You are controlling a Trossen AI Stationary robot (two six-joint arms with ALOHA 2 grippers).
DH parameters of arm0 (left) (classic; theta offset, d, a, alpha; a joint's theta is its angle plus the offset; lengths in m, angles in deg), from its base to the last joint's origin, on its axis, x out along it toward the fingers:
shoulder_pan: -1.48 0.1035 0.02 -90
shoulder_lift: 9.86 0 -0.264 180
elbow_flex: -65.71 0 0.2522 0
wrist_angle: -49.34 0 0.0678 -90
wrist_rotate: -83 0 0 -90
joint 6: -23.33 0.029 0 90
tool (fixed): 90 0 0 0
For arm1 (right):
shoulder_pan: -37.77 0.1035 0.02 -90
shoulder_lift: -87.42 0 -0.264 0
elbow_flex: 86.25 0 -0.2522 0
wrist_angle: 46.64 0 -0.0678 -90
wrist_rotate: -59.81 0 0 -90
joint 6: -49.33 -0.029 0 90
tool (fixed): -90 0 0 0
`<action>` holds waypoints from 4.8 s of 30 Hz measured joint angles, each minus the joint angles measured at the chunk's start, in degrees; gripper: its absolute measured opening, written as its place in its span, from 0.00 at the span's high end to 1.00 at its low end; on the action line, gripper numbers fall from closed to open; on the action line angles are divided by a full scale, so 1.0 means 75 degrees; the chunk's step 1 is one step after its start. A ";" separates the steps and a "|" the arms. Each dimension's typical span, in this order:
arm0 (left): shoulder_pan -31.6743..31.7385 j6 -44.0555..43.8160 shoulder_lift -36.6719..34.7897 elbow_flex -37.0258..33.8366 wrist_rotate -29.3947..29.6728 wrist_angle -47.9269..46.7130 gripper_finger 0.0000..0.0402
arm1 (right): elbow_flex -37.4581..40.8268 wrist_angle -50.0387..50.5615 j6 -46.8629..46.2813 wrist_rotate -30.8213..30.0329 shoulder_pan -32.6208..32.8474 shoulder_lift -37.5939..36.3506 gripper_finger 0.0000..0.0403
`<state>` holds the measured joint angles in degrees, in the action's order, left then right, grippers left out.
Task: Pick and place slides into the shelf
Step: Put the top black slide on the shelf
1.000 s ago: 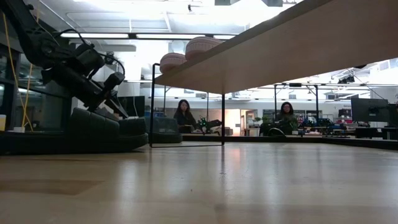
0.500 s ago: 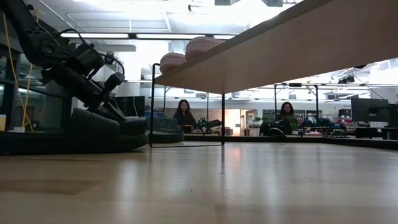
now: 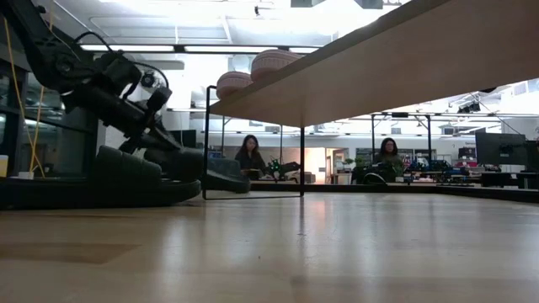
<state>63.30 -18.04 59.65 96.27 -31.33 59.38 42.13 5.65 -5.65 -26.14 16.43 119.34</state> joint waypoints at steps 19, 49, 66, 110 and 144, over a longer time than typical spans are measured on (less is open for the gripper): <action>0.0005 -0.0761 -0.0923 0.0003 -0.0065 0.1309 1.00 | -0.0002 0.0099 0.0139 -0.0064 0.0003 0.0001 0.79; -0.1451 -0.1214 -0.4830 0.1631 0.1124 -0.1311 1.00 | 0.0001 -0.0672 0.0543 -0.0057 0.0003 -0.0005 0.79; -0.5721 -0.0532 -0.3276 0.2962 0.4273 -0.1702 1.00 | 0.0001 -0.2464 0.0768 0.1290 0.0003 -0.0002 0.79; -0.8067 -0.0801 0.0635 0.5435 0.5532 -0.0567 1.00 | 0.0001 -0.5863 0.0355 0.1782 0.0023 0.0654 0.49; -0.8201 -0.0703 0.0632 0.5425 0.5521 -0.0707 1.00 | 0.0001 -0.6228 0.0176 0.1568 0.0609 0.1348 0.83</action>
<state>1.80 -23.31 64.40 136.96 10.08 54.08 42.14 -41.06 -4.32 -14.38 21.00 129.44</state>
